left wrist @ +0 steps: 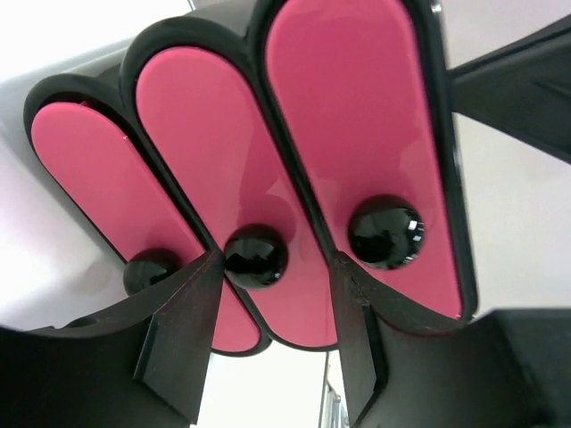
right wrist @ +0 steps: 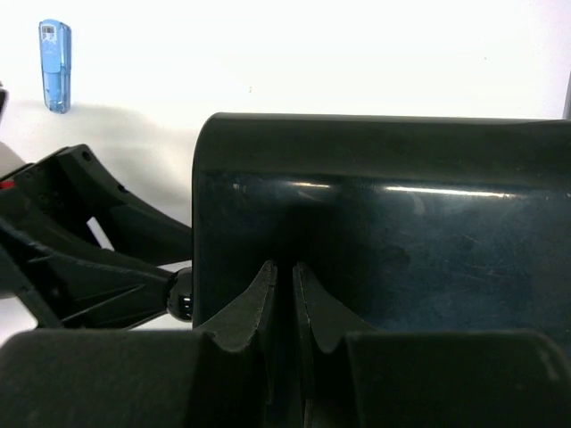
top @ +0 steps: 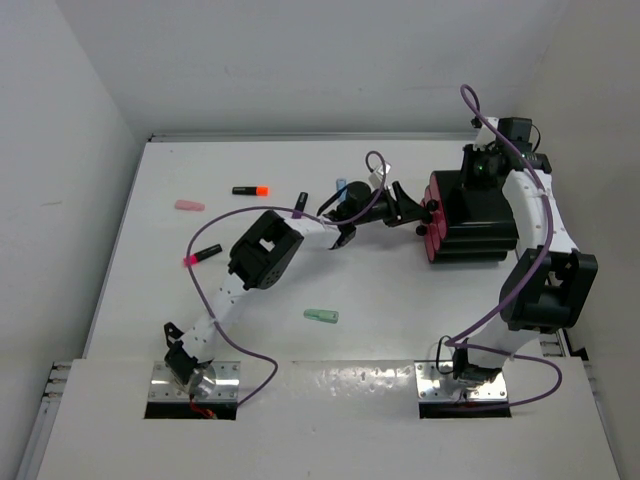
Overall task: Sort the stationery into containers
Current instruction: Open the drawer in the storage box.
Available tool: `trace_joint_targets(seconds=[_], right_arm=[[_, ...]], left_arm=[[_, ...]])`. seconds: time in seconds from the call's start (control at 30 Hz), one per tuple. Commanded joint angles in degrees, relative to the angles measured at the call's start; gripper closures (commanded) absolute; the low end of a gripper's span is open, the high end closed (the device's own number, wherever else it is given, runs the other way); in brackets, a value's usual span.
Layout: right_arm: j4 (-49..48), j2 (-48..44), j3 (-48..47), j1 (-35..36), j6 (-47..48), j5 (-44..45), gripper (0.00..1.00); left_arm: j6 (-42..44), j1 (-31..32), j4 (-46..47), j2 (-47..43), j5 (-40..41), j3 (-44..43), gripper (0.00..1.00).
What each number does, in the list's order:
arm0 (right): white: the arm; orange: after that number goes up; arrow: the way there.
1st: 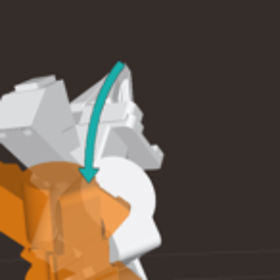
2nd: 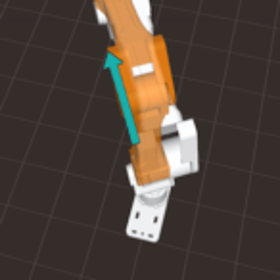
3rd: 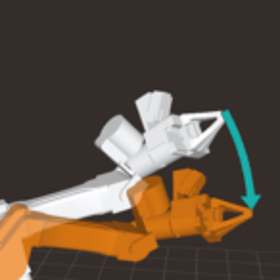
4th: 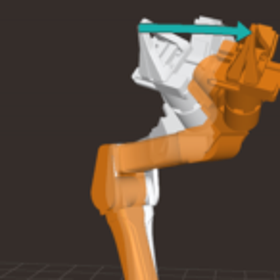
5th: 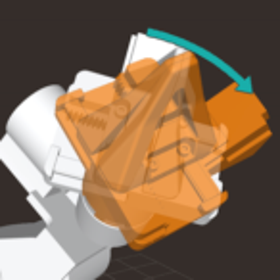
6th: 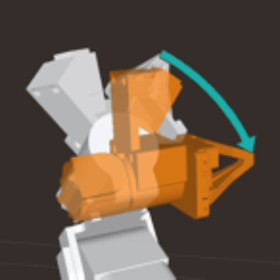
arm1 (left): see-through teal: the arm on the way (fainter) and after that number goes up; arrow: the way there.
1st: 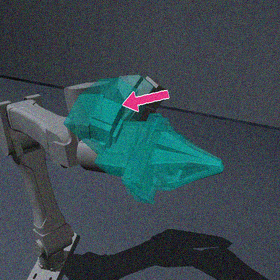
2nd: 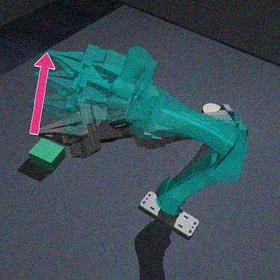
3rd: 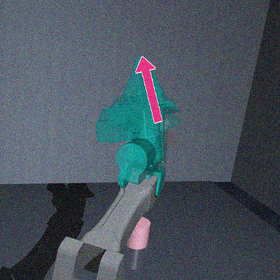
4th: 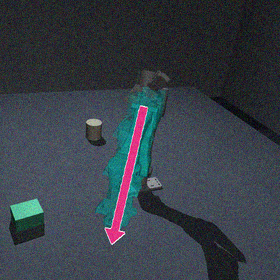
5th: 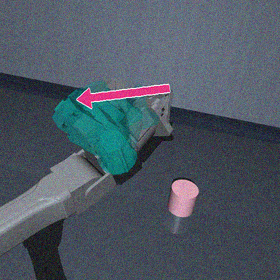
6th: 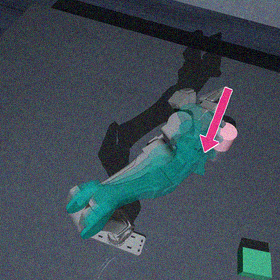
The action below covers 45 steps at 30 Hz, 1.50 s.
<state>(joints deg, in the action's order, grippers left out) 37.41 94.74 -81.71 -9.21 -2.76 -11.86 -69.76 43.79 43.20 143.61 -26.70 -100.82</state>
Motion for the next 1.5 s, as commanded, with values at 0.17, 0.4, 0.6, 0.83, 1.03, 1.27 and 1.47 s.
trace_joint_targets(seconds=[0.17, 0.4, 0.6, 0.83, 1.03, 1.27, 1.47], right_arm=[[17.17, 6.69, 6.21, -0.28, 1.09, 3.42, 0.88], [17.17, 6.51, 6.65, -0.54, 1.27, 3.51, 0.88], [17.17, 6.42, 6.65, -0.54, 1.18, 3.33, 0.89], [17.17, 6.42, 6.74, -0.54, 1.18, 3.24, 0.89], [17.35, 6.51, 6.39, -0.54, 1.18, 3.33, 0.89], [17.70, 6.25, 6.04, -0.72, 1.36, 3.68, 0.89], [18.23, 6.86, 4.98, -1.42, 0.30, 3.07, 0.88]], left_arm=[[-0.12, 1.91, 0.92, 2.64, 0.51, -3.77, 0.45], [-0.82, 2.18, 1.97, 3.25, 0.94, -4.48, 0.54], [-2.40, 2.00, 3.56, 2.90, 1.12, -3.86, 0.51], [-2.31, 2.00, 3.64, 2.90, 1.12, -3.95, 0.55], [-2.84, 1.56, 5.05, 2.38, 1.38, -2.29, 0.80], [-3.98, -0.19, 6.72, -0.17, 0.77, 4.74, 1.00], [-3.55, -1.60, 8.39, -3.86, -0.46, 9.58, 1.00]])
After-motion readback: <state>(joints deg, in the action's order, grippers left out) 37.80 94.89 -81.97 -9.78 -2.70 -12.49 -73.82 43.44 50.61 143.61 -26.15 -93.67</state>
